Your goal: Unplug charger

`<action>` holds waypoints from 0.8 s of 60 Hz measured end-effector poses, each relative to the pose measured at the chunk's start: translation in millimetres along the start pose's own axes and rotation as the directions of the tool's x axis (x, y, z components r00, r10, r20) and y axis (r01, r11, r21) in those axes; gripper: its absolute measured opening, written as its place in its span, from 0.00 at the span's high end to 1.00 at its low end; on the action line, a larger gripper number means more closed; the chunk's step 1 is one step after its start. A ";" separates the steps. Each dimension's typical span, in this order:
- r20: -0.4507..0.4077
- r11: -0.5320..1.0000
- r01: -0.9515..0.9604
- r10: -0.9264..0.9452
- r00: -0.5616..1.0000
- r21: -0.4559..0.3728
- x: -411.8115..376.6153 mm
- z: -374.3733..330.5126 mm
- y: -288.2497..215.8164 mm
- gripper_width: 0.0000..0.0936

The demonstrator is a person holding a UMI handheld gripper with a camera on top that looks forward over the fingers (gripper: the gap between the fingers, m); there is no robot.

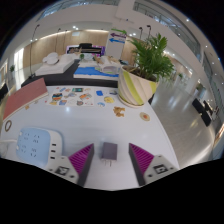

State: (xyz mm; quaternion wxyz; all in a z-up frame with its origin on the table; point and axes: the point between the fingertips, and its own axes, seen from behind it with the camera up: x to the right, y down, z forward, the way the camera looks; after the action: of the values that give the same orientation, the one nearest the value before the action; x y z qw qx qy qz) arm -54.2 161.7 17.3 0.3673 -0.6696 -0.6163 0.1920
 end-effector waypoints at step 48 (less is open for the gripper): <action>0.064 0.991 -0.131 0.132 0.989 -0.020 48.5 -372.9 61.8 0.09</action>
State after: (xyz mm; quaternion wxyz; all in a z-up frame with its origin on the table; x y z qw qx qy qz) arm 260.9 115.3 226.6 0.3282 -0.7051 -0.5839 0.2327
